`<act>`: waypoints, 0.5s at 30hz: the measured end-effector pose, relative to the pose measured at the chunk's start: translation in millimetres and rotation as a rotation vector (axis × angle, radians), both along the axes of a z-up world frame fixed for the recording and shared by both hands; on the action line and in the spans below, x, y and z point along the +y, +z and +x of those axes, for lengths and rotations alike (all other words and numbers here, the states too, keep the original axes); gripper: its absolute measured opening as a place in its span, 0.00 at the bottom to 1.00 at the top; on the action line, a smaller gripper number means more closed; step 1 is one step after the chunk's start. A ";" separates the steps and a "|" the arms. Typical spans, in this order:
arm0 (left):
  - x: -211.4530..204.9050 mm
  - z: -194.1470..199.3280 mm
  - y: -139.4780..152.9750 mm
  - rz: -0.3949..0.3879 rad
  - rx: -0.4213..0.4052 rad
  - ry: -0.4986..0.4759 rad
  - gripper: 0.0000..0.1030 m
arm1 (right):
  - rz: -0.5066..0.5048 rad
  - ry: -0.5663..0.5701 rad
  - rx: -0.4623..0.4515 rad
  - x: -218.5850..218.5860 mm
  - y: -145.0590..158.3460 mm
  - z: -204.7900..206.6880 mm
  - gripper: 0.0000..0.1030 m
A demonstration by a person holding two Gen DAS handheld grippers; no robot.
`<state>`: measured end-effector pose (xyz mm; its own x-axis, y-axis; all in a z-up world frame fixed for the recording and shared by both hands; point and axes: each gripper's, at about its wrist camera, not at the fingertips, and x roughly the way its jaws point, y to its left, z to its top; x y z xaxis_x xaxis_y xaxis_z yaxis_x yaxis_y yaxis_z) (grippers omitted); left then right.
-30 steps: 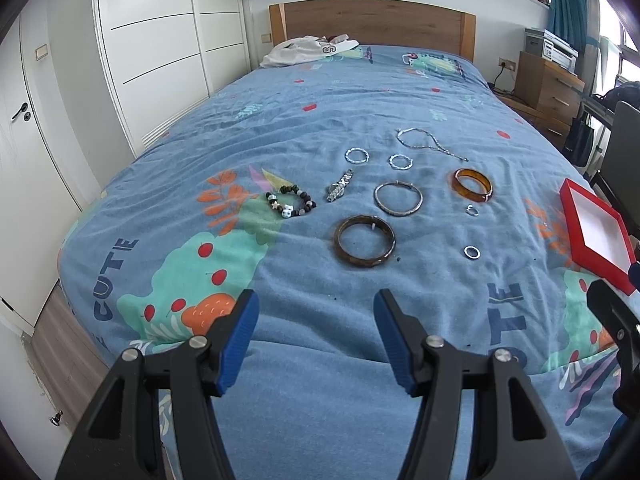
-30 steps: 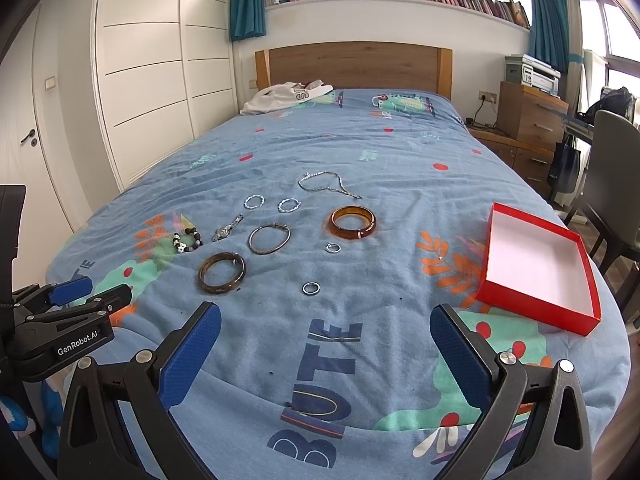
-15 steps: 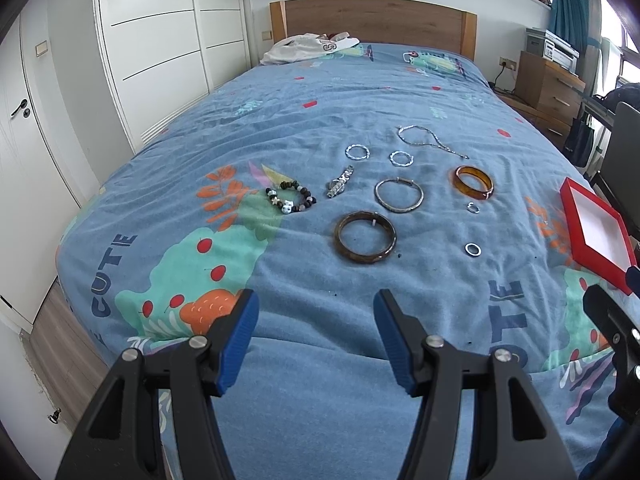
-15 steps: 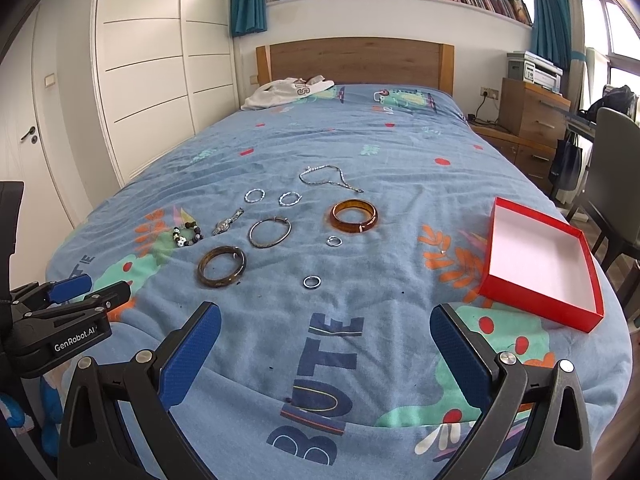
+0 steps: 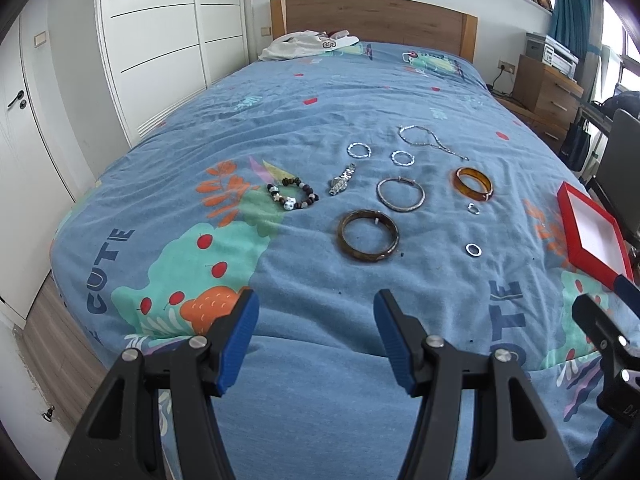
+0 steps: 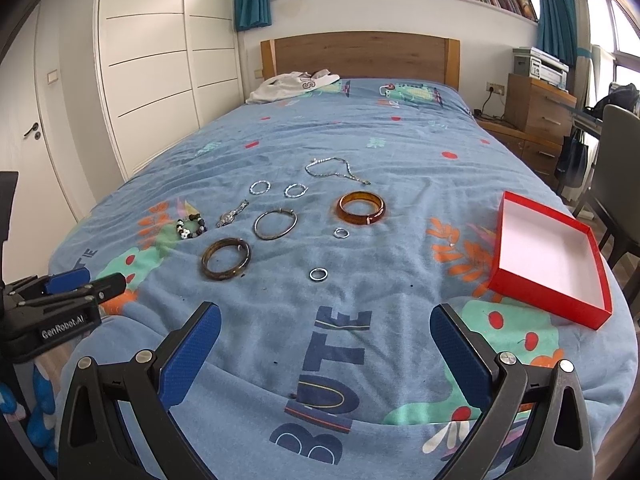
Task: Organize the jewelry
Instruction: 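Move both tools toward the jewelry, left tool over the dark tortoiseshell bangle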
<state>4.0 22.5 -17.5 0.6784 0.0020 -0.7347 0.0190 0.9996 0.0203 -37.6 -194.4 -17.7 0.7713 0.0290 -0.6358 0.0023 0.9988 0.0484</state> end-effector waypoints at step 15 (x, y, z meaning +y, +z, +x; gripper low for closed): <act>15.6 21.6 -18.0 -0.034 0.061 0.001 0.56 | 0.021 0.001 0.056 -5.2 -19.2 19.8 0.97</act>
<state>25.6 38.1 -35.5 0.6320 -0.0228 -0.7746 0.0181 0.9997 -0.0146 -17.8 -199.6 -36.9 0.7344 0.0439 -0.6773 0.0042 0.9976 0.0692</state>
